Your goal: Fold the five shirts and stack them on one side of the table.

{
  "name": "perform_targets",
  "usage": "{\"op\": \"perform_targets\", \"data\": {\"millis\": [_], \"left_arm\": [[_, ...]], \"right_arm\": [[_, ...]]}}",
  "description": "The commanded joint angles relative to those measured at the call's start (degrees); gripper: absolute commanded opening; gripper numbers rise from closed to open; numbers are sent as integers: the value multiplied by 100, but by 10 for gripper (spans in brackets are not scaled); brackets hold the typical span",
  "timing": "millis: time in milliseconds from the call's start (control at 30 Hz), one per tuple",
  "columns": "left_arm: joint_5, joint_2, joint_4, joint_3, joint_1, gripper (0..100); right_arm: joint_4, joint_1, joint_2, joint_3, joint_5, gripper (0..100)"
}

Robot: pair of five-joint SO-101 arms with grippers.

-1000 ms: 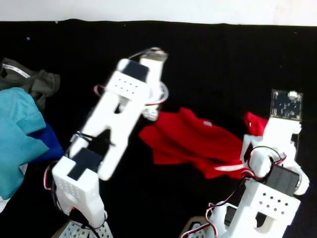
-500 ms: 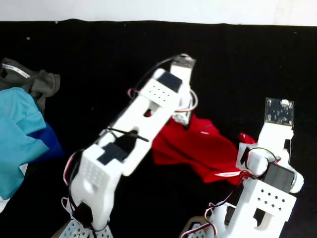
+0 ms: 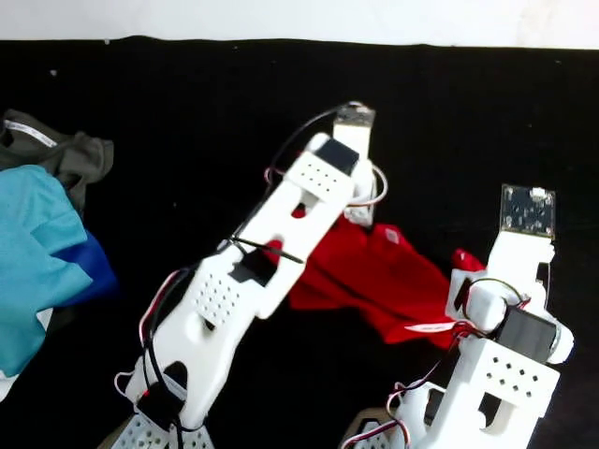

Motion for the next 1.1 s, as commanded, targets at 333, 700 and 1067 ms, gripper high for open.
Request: {"op": "perform_targets", "data": {"millis": [333, 700, 1067], "left_arm": [[53, 136, 536, -1218, -22, 9], [-176, -48, 2163, -4022, -1270, 9], [-1073, -2229, 2163, -391, -2510, 9]], "right_arm": [[-48, 13, -119, -13, 53, 115], [-734, -778, 426, -1516, 26, 56], [901, -1464, 3380, -4787, -378, 176]]}}
